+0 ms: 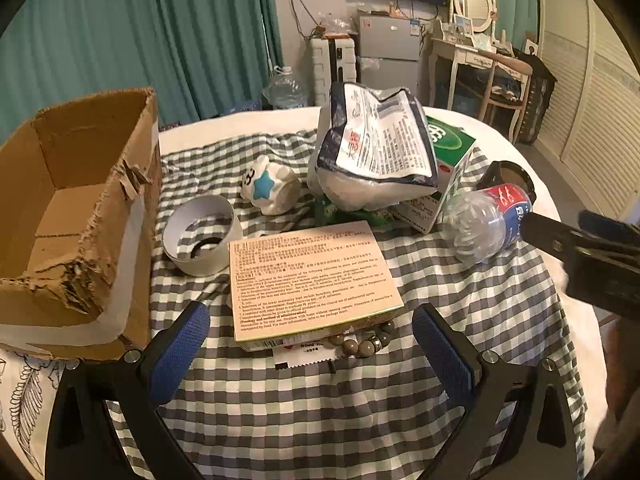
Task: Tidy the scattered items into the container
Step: 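Grasp the white-blue tissue-paper bag with the left tool while the right tool grasps the clear floss canister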
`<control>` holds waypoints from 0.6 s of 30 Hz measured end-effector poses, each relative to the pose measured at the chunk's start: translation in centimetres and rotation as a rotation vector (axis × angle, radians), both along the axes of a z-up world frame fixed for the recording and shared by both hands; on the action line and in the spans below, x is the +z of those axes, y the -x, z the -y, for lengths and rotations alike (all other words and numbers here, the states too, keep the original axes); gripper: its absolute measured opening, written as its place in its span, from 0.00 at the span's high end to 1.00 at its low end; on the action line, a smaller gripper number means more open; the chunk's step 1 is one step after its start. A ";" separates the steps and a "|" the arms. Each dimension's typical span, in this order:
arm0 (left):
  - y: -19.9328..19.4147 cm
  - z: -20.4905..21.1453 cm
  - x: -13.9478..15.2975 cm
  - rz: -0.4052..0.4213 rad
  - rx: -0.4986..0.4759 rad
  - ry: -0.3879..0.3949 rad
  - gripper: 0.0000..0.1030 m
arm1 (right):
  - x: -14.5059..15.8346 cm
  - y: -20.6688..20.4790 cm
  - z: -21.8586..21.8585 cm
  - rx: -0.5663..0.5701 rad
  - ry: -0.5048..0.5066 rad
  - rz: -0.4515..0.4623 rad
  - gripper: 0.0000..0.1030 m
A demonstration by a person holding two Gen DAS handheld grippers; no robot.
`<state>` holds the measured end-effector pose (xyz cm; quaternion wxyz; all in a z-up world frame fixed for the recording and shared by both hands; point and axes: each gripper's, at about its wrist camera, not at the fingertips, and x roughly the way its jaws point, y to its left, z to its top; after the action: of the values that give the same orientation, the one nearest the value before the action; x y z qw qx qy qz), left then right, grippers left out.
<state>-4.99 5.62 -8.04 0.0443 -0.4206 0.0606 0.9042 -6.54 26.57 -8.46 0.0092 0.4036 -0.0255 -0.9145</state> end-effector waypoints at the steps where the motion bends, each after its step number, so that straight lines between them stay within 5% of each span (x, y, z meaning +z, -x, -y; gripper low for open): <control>1: 0.1 0.0 -0.1 0.005 0.002 -0.002 0.00 | -0.2 0.6 0.1 0.005 -0.020 0.000 0.00; 10: 1.7 0.6 -0.8 0.026 0.030 -0.016 0.00 | -2.0 4.1 1.2 0.069 -0.127 0.013 0.00; 18: 3.3 -0.5 0.8 -0.073 0.012 0.001 0.00 | -3.5 4.7 1.4 0.123 -0.060 0.064 0.00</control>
<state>-8.24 6.12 -7.24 0.0365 -0.3874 0.0600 0.9192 -11.29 25.14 -12.00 0.0526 0.4336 0.0263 -0.8992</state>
